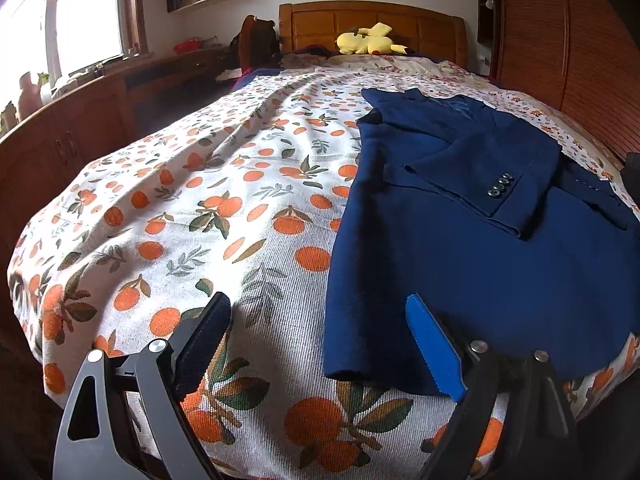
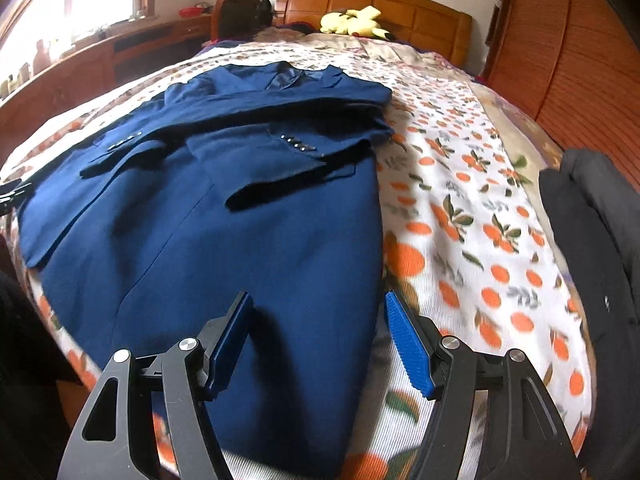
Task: Fold large clothes
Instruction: 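Move both grippers to the jacket hem and close on it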
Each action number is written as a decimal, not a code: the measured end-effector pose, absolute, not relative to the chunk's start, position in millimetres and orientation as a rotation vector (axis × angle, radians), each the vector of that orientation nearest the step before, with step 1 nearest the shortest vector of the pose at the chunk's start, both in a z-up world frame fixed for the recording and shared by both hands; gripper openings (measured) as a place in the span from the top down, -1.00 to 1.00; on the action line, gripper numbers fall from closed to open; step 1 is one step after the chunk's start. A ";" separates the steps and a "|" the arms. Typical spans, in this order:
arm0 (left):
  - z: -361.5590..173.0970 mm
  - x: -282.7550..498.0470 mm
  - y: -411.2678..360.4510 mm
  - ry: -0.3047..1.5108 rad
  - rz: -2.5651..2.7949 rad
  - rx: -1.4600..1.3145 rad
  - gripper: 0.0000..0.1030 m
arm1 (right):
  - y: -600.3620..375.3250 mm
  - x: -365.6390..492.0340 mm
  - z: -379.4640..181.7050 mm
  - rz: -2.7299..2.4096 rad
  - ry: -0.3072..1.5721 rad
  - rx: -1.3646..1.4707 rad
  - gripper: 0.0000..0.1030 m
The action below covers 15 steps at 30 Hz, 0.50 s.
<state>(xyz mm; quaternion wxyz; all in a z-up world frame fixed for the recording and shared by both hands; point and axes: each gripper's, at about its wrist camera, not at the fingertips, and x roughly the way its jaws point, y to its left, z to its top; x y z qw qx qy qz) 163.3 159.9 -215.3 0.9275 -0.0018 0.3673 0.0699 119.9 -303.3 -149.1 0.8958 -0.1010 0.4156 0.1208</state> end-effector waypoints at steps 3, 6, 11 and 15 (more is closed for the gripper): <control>-214.8 161.1 160.1 0.750 0.139 -0.003 -0.76 | -297.5 113.2 -148.5 0.283 0.876 -0.211 -0.10; -213.6 156.6 159.6 0.742 0.132 0.000 -0.72 | -292.5 106.9 -142.1 0.300 0.857 -0.197 0.04; -212.4 148.0 156.3 0.735 0.102 0.005 -0.39 | -286.5 104.7 -142.3 0.298 0.860 -0.198 0.03; -210.2 142.2 151.8 0.733 0.068 0.008 0.08 | -289.7 103.0 -143.0 0.290 0.867 -0.183 0.03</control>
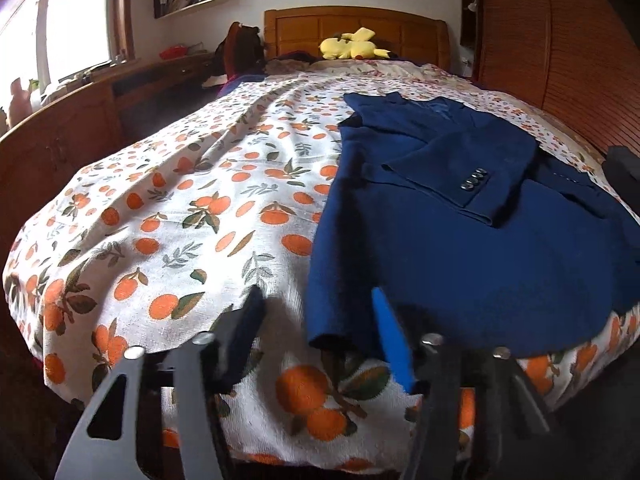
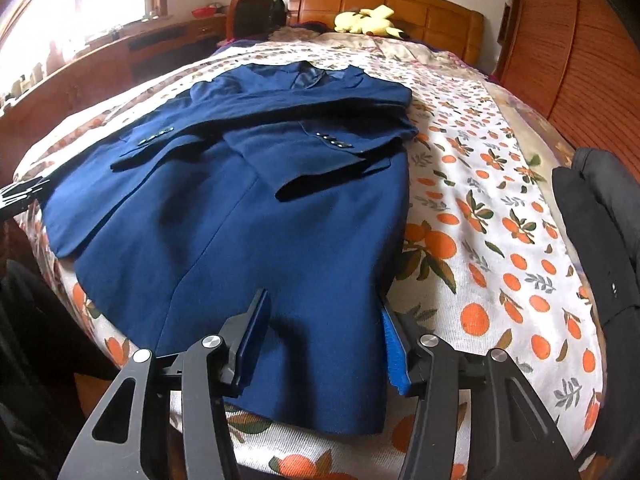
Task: Fold large clothes
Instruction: 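Move both grippers to the jacket hem and close on it, then lift the hem with both grippers and carry it toward the collar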
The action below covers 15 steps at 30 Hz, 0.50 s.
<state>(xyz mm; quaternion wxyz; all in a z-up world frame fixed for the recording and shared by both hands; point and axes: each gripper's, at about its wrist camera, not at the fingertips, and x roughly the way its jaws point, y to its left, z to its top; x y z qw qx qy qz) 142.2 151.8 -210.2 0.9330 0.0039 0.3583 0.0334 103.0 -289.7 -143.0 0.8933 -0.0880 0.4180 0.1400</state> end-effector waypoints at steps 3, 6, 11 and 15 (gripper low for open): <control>-209.4 139.7 147.4 0.735 0.044 0.012 0.24 | -295.2 100.3 -144.5 0.286 0.883 -0.171 0.03; -210.7 140.5 148.8 0.740 0.038 -0.007 0.24 | -302.2 98.6 -146.3 0.278 0.899 -0.157 0.04; -212.1 142.4 151.8 0.753 0.030 -0.035 0.24 | -307.5 96.2 -146.0 0.278 0.908 -0.135 0.35; -202.9 144.2 147.4 0.766 0.026 -0.017 0.88 | -308.3 98.9 -137.9 0.308 0.892 -0.136 0.93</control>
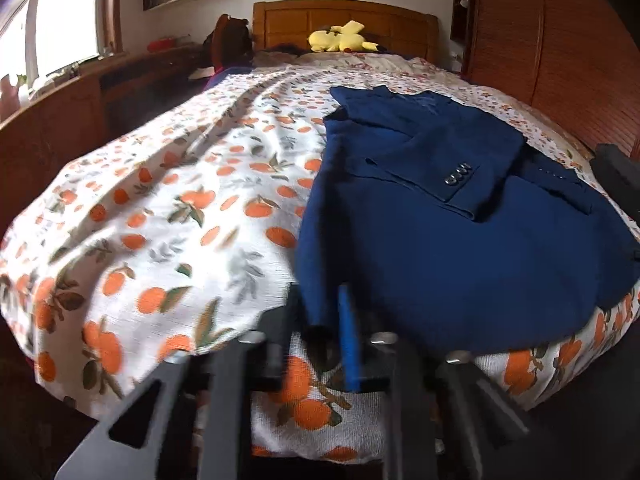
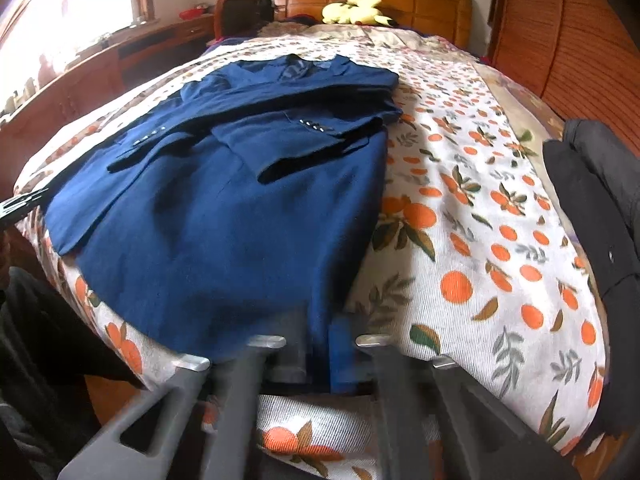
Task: Fold large clothes
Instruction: 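Lift the hem with both grippers and carry it toward the collar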
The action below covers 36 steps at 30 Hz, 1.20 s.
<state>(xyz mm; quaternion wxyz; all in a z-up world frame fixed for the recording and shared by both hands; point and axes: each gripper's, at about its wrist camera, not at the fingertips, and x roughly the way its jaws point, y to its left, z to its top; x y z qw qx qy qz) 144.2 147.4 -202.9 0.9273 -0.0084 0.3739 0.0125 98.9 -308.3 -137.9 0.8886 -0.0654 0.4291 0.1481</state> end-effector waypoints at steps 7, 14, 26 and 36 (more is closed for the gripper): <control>-145.5 136.7 139.7 0.685 -0.071 -0.075 0.92 | -314.3 101.3 -84.9 0.356 0.761 -0.064 0.94; -72.7 128.5 108.9 0.571 -0.107 -0.012 0.93 | -311.7 103.9 -19.0 0.365 0.622 -0.045 0.95; 36.8 91.3 92.2 0.380 -0.119 -0.010 0.94 | -318.8 77.7 90.8 0.385 0.375 -0.034 0.95; 133.4 43.9 83.2 0.203 -0.127 0.006 0.94 | -337.6 27.5 172.6 0.368 0.185 -0.045 0.95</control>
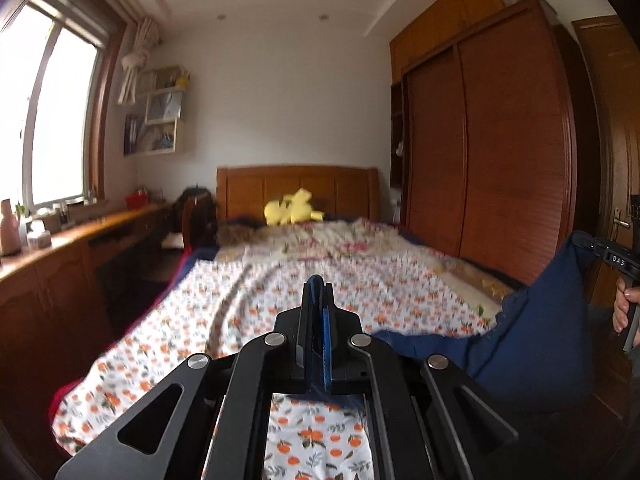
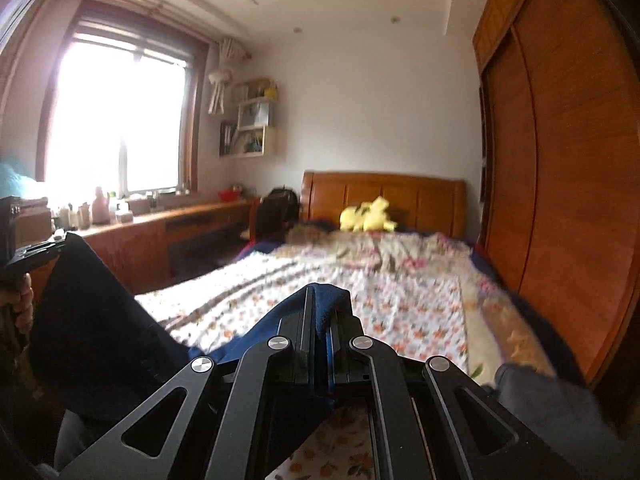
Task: Fold large clothes
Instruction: 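Lift the hem with both grippers and carry it toward the collar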
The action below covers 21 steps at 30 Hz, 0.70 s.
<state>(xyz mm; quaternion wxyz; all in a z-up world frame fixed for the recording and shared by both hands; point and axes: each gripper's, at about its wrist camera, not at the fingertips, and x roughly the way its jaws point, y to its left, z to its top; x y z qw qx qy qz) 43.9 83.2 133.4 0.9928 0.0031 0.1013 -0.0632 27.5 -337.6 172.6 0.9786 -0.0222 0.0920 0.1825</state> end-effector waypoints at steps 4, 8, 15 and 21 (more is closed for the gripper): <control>159.2 22.7 81.4 0.150 -0.133 -0.002 0.94 | -358.4 3.9 193.4 0.355 0.120 -0.018 0.96; 171.8 8.7 78.6 0.116 -0.117 0.006 0.93 | -375.5 -11.2 203.5 0.341 0.080 -0.003 0.95; 145.3 42.7 63.8 0.201 -0.089 0.045 0.92 | -375.1 17.2 161.7 0.278 0.215 -0.094 0.95; 95.2 98.9 57.7 0.323 -0.078 0.042 0.92 | -377.3 54.6 115.8 0.257 0.339 -0.097 0.95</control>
